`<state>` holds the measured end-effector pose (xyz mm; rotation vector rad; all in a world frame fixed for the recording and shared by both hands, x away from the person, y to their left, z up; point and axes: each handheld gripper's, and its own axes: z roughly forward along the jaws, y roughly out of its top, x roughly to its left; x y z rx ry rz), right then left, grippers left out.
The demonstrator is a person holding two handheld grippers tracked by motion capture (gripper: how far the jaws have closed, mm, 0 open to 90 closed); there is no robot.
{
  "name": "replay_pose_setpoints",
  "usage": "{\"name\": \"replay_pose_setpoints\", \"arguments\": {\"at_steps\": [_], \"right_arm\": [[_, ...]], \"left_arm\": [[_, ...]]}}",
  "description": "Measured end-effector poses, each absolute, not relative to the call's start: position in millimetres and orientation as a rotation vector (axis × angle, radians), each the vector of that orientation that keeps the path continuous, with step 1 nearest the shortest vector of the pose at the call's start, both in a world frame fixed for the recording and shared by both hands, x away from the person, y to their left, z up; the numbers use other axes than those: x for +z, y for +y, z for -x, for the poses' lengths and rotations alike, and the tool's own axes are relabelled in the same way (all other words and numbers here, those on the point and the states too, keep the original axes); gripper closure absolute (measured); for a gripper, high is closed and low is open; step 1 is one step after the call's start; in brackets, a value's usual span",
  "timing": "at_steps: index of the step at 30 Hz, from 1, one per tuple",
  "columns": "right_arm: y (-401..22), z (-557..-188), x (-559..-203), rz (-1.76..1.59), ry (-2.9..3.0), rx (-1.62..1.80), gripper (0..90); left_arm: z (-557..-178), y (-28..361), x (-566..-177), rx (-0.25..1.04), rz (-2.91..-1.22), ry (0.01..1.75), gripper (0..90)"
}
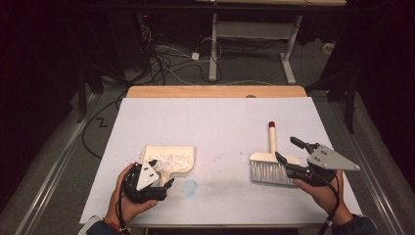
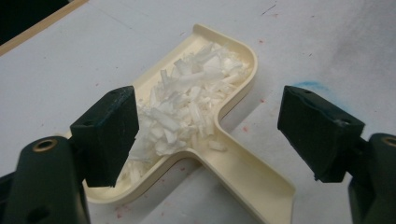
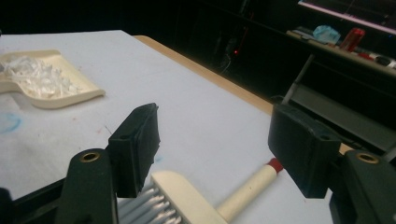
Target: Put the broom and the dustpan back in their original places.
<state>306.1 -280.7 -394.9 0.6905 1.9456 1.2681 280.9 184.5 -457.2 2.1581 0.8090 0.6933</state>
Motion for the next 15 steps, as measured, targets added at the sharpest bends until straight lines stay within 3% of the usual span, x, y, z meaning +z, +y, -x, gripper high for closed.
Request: {"name": "replay_pose_setpoints", "arguments": {"at_steps": [7,15], "right_arm": [[-295.6,-281.3,-426.3,-0.776,1.961,1.238,28.2],[-297.6,-281.4,-432.7,-0.808,1.962,1.213,25.4]], "left_arm": [[-277.0,180.5,-458.7,0.734,-2.145,0.805,17.9],[-275.1,179.3,-460.3,0.760,-2.162,0.792,17.9]]}}
